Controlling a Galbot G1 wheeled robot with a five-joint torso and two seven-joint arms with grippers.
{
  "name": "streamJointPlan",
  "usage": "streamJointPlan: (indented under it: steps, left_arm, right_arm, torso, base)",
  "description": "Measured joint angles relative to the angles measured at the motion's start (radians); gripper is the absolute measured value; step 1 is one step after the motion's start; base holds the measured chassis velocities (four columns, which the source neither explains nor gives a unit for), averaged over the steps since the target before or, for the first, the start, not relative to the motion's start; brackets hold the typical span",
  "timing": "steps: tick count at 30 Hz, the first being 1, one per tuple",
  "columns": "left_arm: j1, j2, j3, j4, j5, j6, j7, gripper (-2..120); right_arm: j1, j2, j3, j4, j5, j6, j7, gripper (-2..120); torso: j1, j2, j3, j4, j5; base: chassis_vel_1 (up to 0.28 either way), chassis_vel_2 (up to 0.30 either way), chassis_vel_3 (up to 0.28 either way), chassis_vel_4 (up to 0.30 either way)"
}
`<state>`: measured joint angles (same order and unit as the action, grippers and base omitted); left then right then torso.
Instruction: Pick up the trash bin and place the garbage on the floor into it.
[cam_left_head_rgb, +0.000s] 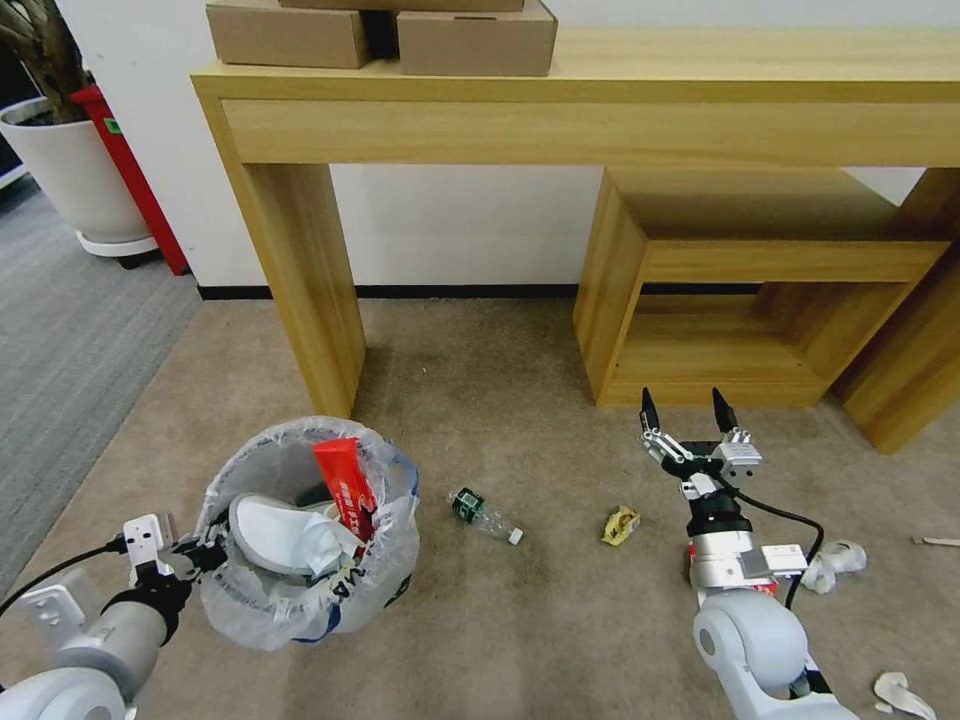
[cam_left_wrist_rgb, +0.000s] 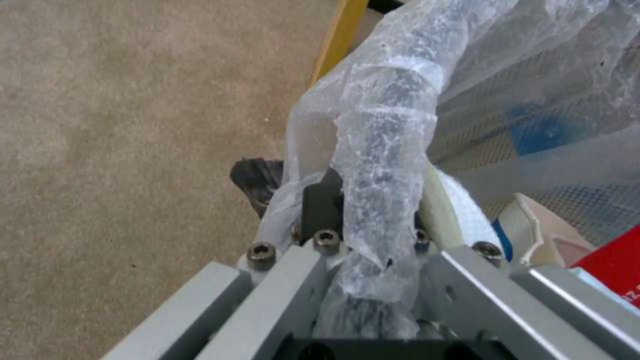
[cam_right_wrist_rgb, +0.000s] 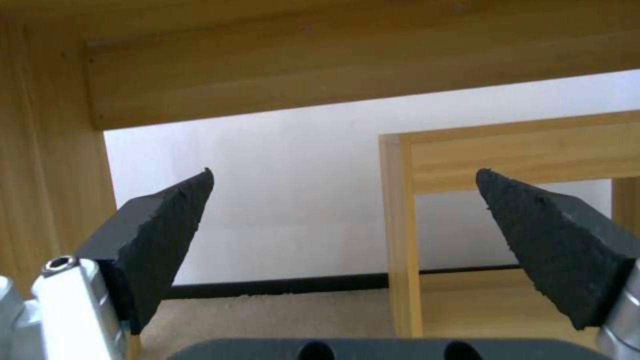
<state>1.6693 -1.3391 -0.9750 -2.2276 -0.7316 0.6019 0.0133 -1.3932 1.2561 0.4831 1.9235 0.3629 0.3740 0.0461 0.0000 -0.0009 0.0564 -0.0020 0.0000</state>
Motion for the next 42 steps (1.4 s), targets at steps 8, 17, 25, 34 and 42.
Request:
streamJointPlan:
  steps: [8,17,25,34,42]
  left_arm:
    - [-0.003,0.015,-0.001,0.022,-0.019,0.016,-0.004,1]
    - [-0.004,0.024,-0.003,0.024,-0.029,0.025,-0.009,1]
    - [-0.005,0.025,0.004,0.025,-0.029,0.027,-0.012,1]
    - [-0.002,0.019,0.001,0.026,-0.026,0.028,-0.013,1]
    - [0.008,0.001,-0.005,0.01,-0.017,0.026,-0.012,1]
  right_arm:
    - [0.005,-0.003,-0.018,-0.005,0.003,0.009,-0.008,100]
    - [0.014,-0.015,-0.033,-0.012,0.015,-0.008,0.0,100]
    - [0.011,-0.027,-0.034,-0.017,0.023,-0.033,0.013,100]
    - [0.016,-0.067,-0.052,-0.013,0.091,-0.126,0.043,100]
    - [0.077,-0.14,-0.136,-0.008,0.2,-0.308,0.108,100]
  torso:
    - [0.0,0.0,0.0,0.0,0.0]
    - [0.0,0.0,0.0,0.0,0.0]
    - [0.0,0.0,0.0,0.0,0.0]
    - [0.0,0.0,0.0,-0.0001,0.0]
    - [0.0,0.0,0.0,-0.0001,0.0002]
  base:
    - [-0.009,0.01,0.012,-0.012]
    - [0.0,0.0,0.0,0.0]
    - [0.0,0.0,0.0,0.0]
    - [0.0,0.0,0.0,0.0]
    - [0.0,0.0,0.0,0.0]
